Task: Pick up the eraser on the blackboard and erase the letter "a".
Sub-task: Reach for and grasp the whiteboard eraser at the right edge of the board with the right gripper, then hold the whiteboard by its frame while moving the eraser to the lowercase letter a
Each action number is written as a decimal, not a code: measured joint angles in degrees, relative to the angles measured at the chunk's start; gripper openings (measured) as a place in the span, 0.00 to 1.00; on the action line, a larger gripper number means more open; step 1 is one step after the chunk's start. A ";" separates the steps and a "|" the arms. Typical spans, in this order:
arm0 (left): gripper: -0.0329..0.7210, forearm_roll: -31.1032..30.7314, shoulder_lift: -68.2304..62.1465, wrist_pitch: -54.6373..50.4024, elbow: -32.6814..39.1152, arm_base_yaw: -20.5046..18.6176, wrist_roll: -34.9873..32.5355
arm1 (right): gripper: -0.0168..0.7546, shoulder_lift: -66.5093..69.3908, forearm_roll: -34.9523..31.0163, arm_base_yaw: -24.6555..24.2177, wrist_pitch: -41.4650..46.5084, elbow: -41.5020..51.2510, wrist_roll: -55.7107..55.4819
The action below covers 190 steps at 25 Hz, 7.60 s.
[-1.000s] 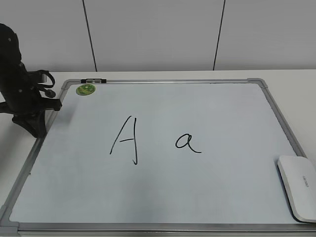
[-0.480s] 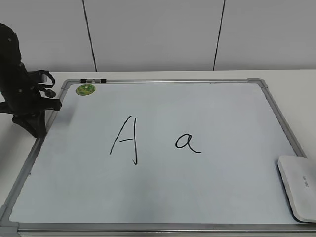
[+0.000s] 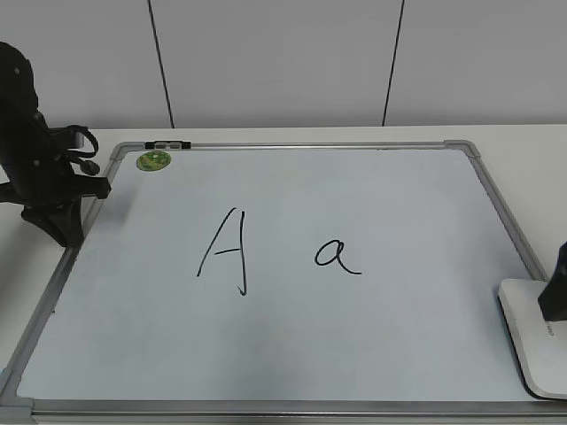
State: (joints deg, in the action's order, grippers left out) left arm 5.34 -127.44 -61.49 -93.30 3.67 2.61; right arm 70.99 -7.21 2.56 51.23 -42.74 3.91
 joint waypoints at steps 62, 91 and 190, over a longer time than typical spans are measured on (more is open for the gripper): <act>0.14 0.81 0.00 0.00 0.00 0.00 0.00 | 0.74 24.85 3.32 0.00 -8.93 -4.46 -12.92; 0.16 1.04 0.00 0.08 0.00 0.00 0.00 | 0.71 25.08 3.45 0.00 -8.46 -4.67 -12.16; 0.18 1.73 0.00 0.41 -0.13 0.00 0.00 | 0.70 59.07 -4.98 18.52 19.44 -61.00 -7.25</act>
State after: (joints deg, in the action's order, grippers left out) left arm 7.08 -127.44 -61.08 -93.43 3.67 2.61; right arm 130.06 -12.19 21.08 70.67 -103.74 -3.34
